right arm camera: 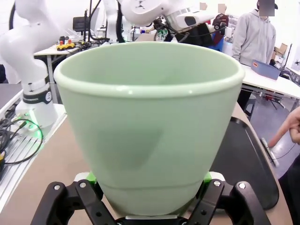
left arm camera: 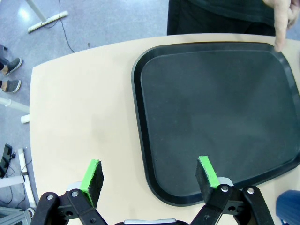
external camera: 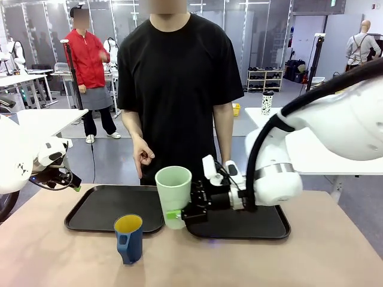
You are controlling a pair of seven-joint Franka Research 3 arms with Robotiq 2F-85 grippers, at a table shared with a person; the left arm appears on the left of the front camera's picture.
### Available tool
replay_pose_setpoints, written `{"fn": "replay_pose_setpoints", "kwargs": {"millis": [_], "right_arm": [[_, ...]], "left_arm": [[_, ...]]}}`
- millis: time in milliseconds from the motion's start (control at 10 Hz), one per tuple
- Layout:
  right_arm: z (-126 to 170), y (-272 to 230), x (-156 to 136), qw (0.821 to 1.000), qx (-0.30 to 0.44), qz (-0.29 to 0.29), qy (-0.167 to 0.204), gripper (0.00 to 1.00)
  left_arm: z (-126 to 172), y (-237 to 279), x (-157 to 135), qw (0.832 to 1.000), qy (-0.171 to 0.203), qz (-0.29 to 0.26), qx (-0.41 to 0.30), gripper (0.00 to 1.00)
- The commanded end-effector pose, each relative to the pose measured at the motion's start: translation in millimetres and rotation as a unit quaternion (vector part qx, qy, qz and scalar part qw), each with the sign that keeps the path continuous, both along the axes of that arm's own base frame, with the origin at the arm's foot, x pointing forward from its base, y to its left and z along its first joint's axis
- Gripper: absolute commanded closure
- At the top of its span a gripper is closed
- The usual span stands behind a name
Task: Sort and store the cups by type.
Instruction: Place the picked Reusable plastic cup into the Flat Tray indicated by the person.
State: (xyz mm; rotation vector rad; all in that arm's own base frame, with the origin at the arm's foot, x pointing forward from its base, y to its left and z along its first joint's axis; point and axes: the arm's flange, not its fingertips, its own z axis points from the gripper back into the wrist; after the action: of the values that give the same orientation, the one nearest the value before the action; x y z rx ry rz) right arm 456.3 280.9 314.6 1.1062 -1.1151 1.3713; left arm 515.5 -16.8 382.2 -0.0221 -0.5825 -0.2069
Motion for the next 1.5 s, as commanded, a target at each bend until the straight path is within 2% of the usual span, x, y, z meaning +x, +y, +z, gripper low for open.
{"fn": "replay_pose_setpoints", "kwargs": {"millis": [0,400,600,1100,1400], "right_arm": [[0,27,28,1.0,-0.001,-0.02,0.002,0.17],[5,67,64,0.999,0.021,-0.045,0.001,0.17],[3,85,80,0.998,0.025,-0.055,0.013,0.17],[-25,126,110,0.994,0.046,-0.09,0.036,0.17],[-46,150,123,0.993,0.057,-0.1,0.026,0.17]], "left_arm": [[1,0,0,1.0,0.0,0.0,0.0,0.0],[1,0,0,1.0,0.0,0.0,0.0,0.0],[1,0,0,1.0,0.0,0.0,0.0,0.0],[1,0,0,1.0,0.0,0.0,0.0,0.0],[1,0,0,1.0,0.0,0.0,0.0,0.0]]}}
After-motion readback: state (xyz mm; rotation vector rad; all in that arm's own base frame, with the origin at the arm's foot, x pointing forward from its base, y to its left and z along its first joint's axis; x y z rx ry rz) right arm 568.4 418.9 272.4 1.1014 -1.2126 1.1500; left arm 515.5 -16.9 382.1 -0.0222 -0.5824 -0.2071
